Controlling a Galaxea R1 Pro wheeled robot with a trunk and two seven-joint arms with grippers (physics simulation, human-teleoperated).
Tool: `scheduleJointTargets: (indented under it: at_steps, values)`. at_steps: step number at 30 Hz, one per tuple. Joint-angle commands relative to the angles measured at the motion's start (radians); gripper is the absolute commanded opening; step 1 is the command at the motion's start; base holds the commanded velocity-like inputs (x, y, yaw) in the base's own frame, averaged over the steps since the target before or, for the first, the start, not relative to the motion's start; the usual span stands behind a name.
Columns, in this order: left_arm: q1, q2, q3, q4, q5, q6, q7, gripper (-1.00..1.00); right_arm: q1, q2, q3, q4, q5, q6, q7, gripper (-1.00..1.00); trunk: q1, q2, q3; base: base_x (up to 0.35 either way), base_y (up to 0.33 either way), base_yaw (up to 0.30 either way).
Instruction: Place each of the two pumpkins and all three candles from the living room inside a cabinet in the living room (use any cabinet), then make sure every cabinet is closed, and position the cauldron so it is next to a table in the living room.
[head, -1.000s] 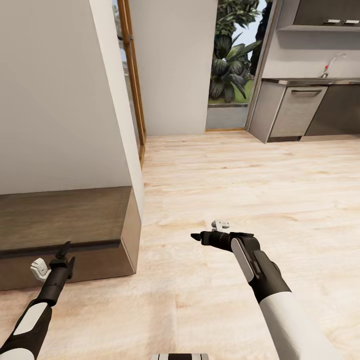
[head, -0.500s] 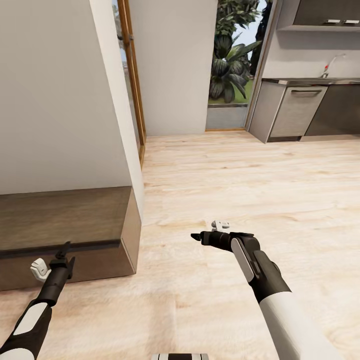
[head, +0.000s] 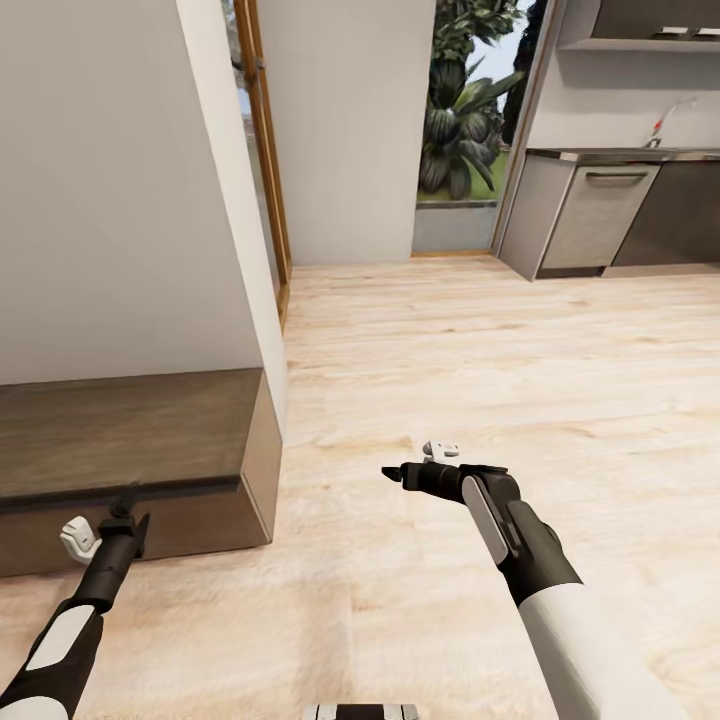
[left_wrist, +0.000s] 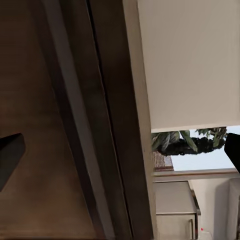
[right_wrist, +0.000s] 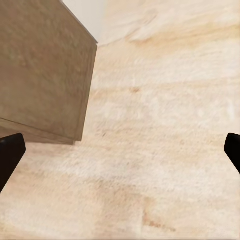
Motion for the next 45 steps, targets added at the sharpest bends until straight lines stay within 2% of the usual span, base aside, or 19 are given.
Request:
scheduleJointTargets:
  at_steps: [1, 5, 19, 30, 45]
  values:
    - [-0.001, 0.0, 0.001, 0.001, 0.01, 0.01, -0.003, 1.0, 0.0, 0.0, -0.001, -0.001, 0.003, 0.004, 0.004, 1.0, 0.0, -0.001, -0.005, 0.0, 0.0, 0.0]
    - [-0.001, 0.0, 0.001, 0.001, 0.01, 0.01, -0.003, 1.0, 0.0, 0.0, -0.001, -0.001, 0.003, 0.004, 0.004, 1.0, 0.002, -0.002, -0.02, 0.0, 0.0, 0.0]
    - [-0.001, 0.0, 0.001, 0.001, 0.01, 0.01, -0.003, 1.0, 0.0, 0.0, -0.001, -0.001, 0.003, 0.004, 0.004, 1.0, 0.002, -0.002, -0.02, 0.0, 0.0, 0.0]
    - [-0.001, 0.001, 0.001, 0.001, 0.01, 0.011, -0.004, 1.0, 0.0, 0.0, -0.001, -0.001, 0.003, 0.004, 0.004, 1.0, 0.007, -0.004, -0.063, 0.0, 0.0, 0.0]
    - [-0.001, 0.001, 0.001, 0.001, 0.01, 0.014, -0.006, 1.0, 0.0, 0.0, -0.001, -0.001, 0.003, 0.004, 0.004, 1.0, 0.007, -0.004, -0.063, 0.0, 0.0, 0.0]
